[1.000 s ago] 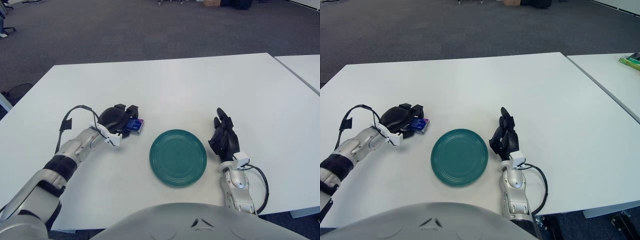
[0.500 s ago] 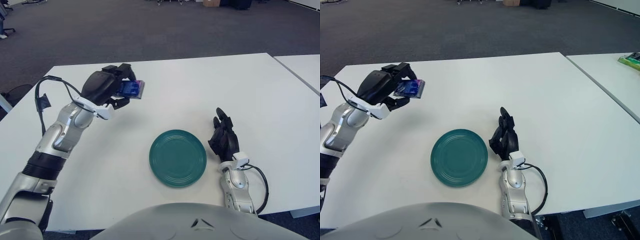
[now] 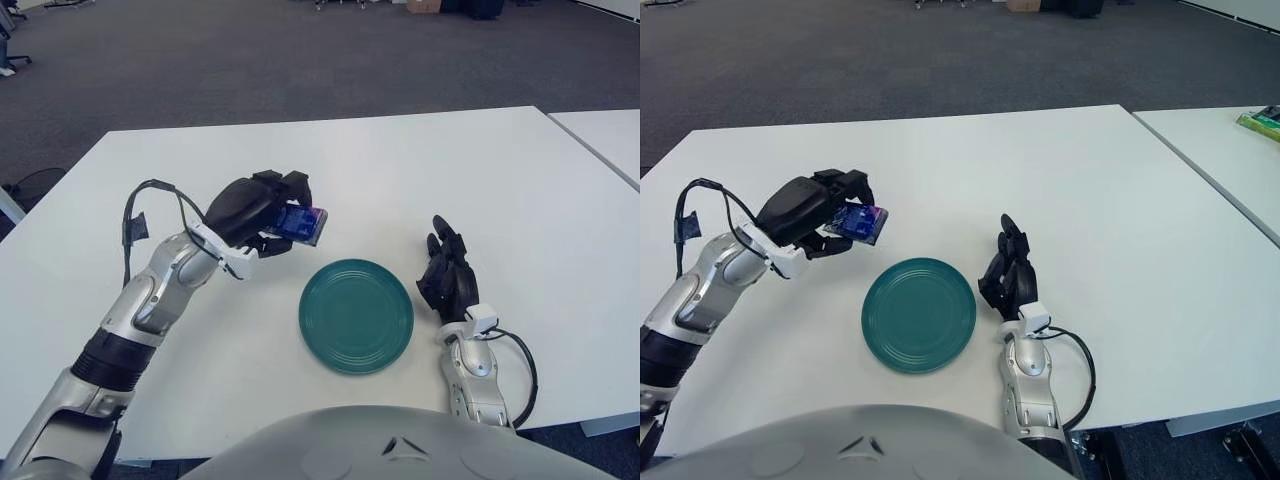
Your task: Put the gum into the plate.
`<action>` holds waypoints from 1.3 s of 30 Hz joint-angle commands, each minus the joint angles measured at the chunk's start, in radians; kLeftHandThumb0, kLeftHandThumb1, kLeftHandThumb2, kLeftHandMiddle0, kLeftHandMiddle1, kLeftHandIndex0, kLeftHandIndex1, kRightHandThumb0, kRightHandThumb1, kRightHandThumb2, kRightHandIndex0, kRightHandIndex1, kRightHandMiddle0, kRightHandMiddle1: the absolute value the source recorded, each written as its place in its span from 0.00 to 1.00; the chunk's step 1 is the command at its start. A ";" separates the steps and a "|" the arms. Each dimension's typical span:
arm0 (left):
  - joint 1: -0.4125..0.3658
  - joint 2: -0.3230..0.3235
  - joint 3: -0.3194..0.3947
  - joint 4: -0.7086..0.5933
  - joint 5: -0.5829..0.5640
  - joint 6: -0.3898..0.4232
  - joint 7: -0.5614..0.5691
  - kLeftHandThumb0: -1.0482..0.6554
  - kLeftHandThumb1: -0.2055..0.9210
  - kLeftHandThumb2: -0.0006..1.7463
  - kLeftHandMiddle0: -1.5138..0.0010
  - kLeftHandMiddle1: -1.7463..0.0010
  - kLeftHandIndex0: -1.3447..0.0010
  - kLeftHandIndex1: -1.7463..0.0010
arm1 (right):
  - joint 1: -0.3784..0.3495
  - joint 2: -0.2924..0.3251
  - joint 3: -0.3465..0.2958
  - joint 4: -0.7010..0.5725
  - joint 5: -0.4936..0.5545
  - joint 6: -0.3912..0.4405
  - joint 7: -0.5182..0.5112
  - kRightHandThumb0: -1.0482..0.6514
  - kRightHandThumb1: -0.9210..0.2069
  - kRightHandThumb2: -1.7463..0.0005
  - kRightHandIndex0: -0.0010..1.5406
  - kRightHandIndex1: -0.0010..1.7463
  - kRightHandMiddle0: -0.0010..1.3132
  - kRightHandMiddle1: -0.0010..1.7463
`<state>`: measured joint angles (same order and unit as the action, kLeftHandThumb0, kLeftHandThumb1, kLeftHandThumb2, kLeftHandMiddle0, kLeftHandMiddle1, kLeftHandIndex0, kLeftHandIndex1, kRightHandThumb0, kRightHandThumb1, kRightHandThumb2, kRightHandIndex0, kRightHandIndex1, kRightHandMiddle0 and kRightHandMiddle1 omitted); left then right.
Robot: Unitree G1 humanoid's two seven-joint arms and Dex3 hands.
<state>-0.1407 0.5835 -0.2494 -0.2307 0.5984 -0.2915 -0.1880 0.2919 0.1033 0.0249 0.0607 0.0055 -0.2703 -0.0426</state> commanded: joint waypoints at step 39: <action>-0.052 -0.128 -0.339 0.014 0.091 0.005 -0.404 0.61 0.13 0.95 0.37 0.13 0.48 0.00 | 0.099 0.008 0.022 0.031 0.010 0.099 -0.004 0.22 0.00 0.43 0.12 0.00 0.00 0.26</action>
<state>-0.1826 0.4548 -0.5859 -0.2456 0.6755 -0.2800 -0.5991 0.3196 0.1035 0.0457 0.0282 0.0161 -0.2607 -0.0331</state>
